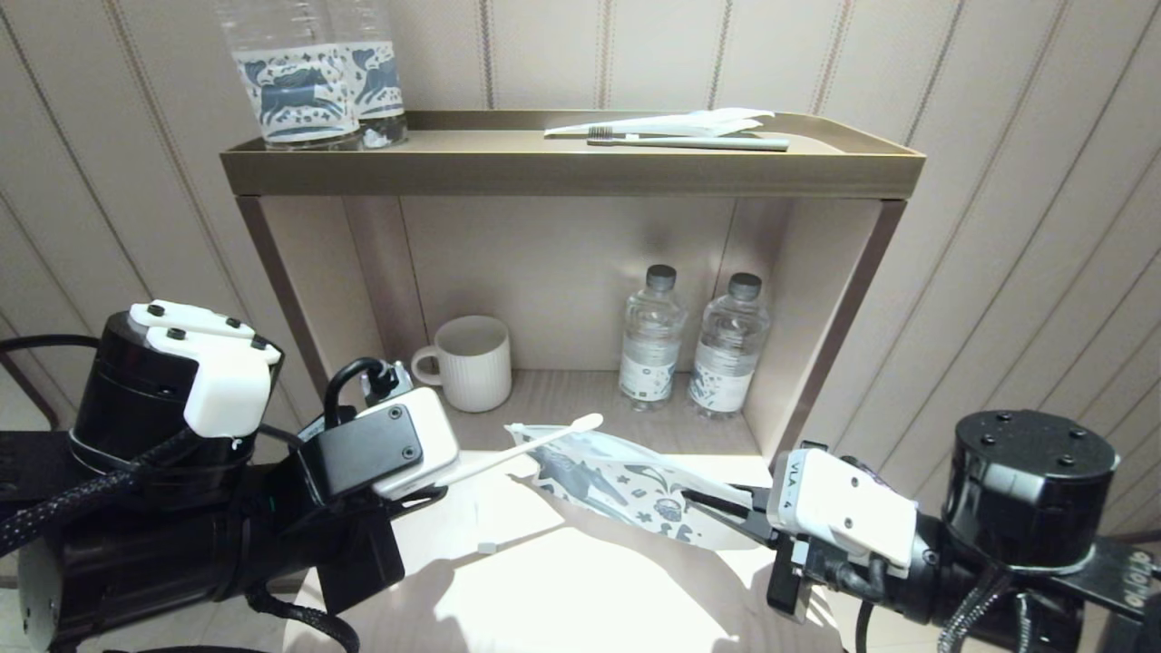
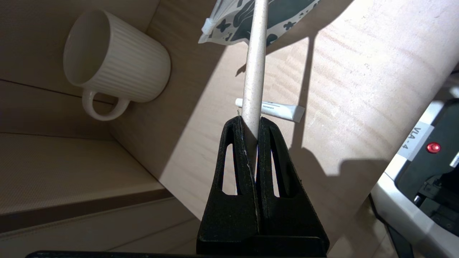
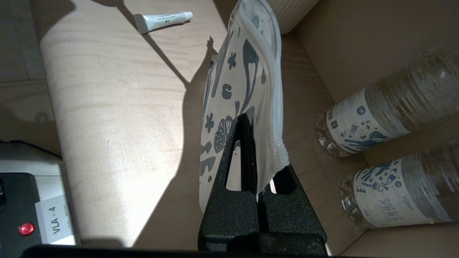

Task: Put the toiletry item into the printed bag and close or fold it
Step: Place the toothbrush in the storage bag

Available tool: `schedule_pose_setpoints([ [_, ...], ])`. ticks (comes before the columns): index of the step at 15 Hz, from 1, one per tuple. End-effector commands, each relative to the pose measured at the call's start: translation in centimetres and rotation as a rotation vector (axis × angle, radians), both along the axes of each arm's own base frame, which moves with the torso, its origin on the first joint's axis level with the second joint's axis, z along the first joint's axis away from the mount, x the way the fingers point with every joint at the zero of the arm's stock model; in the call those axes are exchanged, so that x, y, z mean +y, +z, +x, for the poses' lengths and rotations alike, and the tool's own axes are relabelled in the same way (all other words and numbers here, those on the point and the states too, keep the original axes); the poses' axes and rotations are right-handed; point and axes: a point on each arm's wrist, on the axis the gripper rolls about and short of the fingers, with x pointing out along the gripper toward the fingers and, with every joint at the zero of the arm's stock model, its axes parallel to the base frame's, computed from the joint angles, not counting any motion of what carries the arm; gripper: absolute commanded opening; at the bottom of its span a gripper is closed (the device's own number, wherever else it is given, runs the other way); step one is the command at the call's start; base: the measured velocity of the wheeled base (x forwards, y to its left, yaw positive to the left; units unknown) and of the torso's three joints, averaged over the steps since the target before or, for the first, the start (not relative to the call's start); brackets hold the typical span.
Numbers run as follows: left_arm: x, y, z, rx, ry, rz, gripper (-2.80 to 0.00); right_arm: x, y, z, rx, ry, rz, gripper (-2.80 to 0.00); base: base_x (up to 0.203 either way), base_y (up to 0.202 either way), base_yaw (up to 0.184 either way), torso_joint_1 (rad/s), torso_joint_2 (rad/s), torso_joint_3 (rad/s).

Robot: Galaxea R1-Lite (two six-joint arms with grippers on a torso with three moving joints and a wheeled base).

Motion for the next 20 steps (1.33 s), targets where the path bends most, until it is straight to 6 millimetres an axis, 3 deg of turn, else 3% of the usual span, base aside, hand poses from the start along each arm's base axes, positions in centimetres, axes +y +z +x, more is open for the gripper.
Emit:
schedule_pose_setpoints([
  [1, -0.1, -0.3, 0.1, 0.005, -0.002, 0.011, -2.80, 0.0, 0.0, 0.0, -0.010, 0.004, -0.002, -2.80, 0.000, 0.000, 0.000, 0.000, 0.00, 0.000],
  [14, -0.8, -1.9, -0.6, 0.036, -0.069, 0.080, -2.80, 0.0, -0.1, -0.1, -0.007, 0.007, -0.009, -2.80, 0.000, 0.000, 0.000, 0.000, 0.00, 0.000],
  [20, -3.0, -2.0, -0.8, 0.037, -0.140, 0.086, -2.80, 0.0, -0.4, -0.2, 0.005, 0.022, -0.014, -2.80, 0.000, 0.000, 0.000, 0.000, 0.00, 0.000],
])
